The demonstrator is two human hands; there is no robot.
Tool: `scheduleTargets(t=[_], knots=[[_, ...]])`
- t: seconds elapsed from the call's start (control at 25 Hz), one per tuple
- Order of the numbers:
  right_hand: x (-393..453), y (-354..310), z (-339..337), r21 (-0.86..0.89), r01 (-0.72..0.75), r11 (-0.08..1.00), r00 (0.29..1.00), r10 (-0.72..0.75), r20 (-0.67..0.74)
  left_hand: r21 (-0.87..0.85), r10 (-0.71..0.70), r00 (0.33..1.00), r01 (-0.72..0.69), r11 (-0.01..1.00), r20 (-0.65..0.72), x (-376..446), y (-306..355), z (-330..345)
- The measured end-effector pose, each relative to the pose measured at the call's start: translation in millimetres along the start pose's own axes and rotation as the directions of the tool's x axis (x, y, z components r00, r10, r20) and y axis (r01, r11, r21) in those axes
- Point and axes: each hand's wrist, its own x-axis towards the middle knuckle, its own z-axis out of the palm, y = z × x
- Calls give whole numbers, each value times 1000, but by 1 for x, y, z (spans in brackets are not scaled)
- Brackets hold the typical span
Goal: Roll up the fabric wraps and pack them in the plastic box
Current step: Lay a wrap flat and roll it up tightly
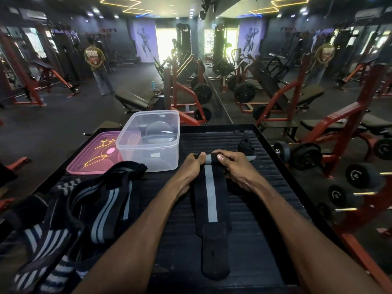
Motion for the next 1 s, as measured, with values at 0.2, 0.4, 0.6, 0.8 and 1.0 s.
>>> scheduleTargets(t=[0.2,0.4,0.6,0.8,1.0], knots=[[1,-6,0,-19,-67,998,998,67,5,68,51,997,-47,997,-53,-1,-2,-1],[-2,-8,4,-203,131,970,981,-156,-111,-93,47,996,-55,994,-82,-2,0,4],[-3,-10,7,-58,64,996,993,-69,-91,-37,49,991,-54,998,-123,0,-3,-1],[-1,-10,6,33,-46,998,995,48,-89,28,124,982,-121,992,-146,-1,-1,1],[-2,-9,1,-30,93,995,988,-96,-124,-111,-43,996,35,993,-74,-1,0,-3]])
